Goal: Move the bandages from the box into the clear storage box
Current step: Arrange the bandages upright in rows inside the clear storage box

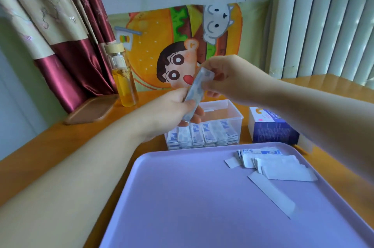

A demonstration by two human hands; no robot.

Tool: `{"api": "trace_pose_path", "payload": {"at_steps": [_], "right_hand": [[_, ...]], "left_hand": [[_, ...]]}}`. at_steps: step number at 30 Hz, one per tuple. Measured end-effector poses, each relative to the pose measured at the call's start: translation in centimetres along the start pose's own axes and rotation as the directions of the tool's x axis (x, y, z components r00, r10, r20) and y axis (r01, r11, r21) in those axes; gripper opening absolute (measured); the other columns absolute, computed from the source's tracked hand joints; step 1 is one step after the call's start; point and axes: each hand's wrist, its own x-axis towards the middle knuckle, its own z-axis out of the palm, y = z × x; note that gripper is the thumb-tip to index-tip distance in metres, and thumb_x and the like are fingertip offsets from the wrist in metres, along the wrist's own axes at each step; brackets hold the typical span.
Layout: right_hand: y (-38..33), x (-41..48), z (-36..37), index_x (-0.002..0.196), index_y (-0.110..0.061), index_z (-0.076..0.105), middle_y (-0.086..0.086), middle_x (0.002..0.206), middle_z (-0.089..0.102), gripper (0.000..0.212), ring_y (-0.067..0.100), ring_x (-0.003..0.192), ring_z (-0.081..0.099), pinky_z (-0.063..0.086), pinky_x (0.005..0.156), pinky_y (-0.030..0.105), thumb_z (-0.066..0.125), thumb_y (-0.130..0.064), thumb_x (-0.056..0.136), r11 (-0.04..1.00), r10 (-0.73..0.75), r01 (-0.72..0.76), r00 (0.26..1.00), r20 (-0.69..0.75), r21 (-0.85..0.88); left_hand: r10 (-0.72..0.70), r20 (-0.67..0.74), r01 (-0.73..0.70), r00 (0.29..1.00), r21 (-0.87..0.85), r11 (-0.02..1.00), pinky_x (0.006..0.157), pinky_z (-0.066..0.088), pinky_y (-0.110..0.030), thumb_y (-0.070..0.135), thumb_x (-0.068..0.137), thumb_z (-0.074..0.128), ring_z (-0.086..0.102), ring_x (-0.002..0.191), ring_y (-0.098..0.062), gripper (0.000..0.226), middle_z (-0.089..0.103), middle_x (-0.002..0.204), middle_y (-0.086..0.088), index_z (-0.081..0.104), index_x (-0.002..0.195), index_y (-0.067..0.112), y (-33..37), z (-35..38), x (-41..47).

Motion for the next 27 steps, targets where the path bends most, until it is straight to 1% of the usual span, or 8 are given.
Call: {"api": "trace_pose_path", "payload": {"at_steps": [4,8,11,13,16,19,23,27], "right_hand": [[1.5,3.1,-0.2,0.112,-0.009,0.061,0.005,0.075,0.066,0.024,0.015,0.061,0.063,0.057,0.06,0.03,0.051,-0.004,0.091,0.996,0.089,-0.089,0.995,-0.05,0.003],[4.6,5.3,0.6,0.11,-0.015,0.058,0.004,0.088,0.06,0.025,0.019,0.07,0.059,0.047,0.052,0.018,0.049,-0.002,0.091,0.964,0.229,-0.213,0.97,0.084,-0.16],[7.0,6.1,1.9,0.094,-0.015,0.053,0.008,0.09,0.062,0.019,0.026,0.082,0.066,0.055,0.063,0.028,0.045,0.002,0.091,0.922,0.353,-0.292,0.904,0.24,-0.256],[8.4,6.8,2.7,0.101,-0.011,0.056,0.01,0.093,0.065,0.017,0.028,0.087,0.067,0.057,0.075,0.034,0.048,0.0,0.092,0.883,0.433,-0.327,0.846,0.311,-0.337],[9.5,7.6,3.7,0.115,-0.008,0.054,0.011,0.086,0.063,0.026,0.018,0.064,0.066,0.058,0.063,0.026,0.046,0.003,0.093,0.856,0.513,-0.414,0.76,0.4,-0.311],[10.0,8.0,4.7,0.128,-0.001,0.048,0.016,0.096,0.058,0.036,0.018,0.061,0.062,0.056,0.055,0.021,0.042,0.008,0.093,0.829,0.557,-0.433,0.686,0.467,-0.354],[10.8,8.1,5.8,0.133,0.004,0.043,0.023,0.109,0.056,0.041,0.024,0.074,0.061,0.056,0.066,0.028,0.041,0.011,0.093,0.791,0.612,-0.463,0.594,0.521,-0.401],[11.1,8.0,6.4,0.135,0.002,0.042,0.019,0.105,0.055,0.043,0.019,0.068,0.059,0.054,0.065,0.025,0.044,0.009,0.093,0.785,0.62,-0.444,0.578,0.53,-0.433]], "left_hand": [[0.001,-0.082,-0.007,0.997,-0.071,0.997,0.086,0.049,-0.036,0.022,0.102,0.034,0.063,0.078,-0.015,0.021,0.061,0.086,0.0,0.053,0.097,0.027,0.8,0.9,3.5],[-0.067,0.055,0.051,0.996,0.253,0.966,0.097,0.046,-0.042,0.024,0.101,0.036,0.063,0.101,-0.027,0.03,0.067,0.108,-0.008,0.058,0.118,0.013,-0.5,1.3,7.1],[-0.145,0.146,0.079,0.979,0.386,0.919,0.096,0.047,-0.039,0.01,0.097,0.035,0.063,0.1,-0.022,0.035,0.068,0.109,-0.008,0.066,0.111,0.005,-2.2,1.1,9.2],[-0.183,0.171,0.086,0.968,0.461,0.883,0.091,0.051,-0.031,0.001,0.092,0.033,0.064,0.095,-0.015,0.04,0.069,0.106,-0.002,0.069,0.106,0.01,-3.1,1.2,10.3],[-0.208,0.254,0.03,0.944,0.566,0.824,0.084,0.052,-0.023,-0.003,0.089,0.032,0.064,0.095,-0.011,0.047,0.069,0.108,0.003,0.071,0.104,0.017,-4.1,1.6,11.5],[-0.245,0.324,-0.054,0.914,0.695,0.717,0.085,0.051,-0.03,-0.004,0.089,0.033,0.06,0.097,-0.017,0.046,0.064,0.113,0.003,0.069,0.107,0.019,-4.2,2.1,12.5],[-0.314,0.393,-0.122,0.864,0.769,0.628,0.053,0.03,-0.024,-0.002,0.086,0.034,0.036,0.061,-0.015,0.029,0.046,0.066,0.001,0.055,0.071,0.011,-4.4,3.0,13.7],[-0.322,0.393,-0.137,0.861,0.79,0.598,0.043,0.024,-0.018,0.001,0.088,0.035,0.028,0.056,-0.014,0.03,0.034,0.062,0.0,0.039,0.062,0.014,-4.8,3.5,14.0]]}}
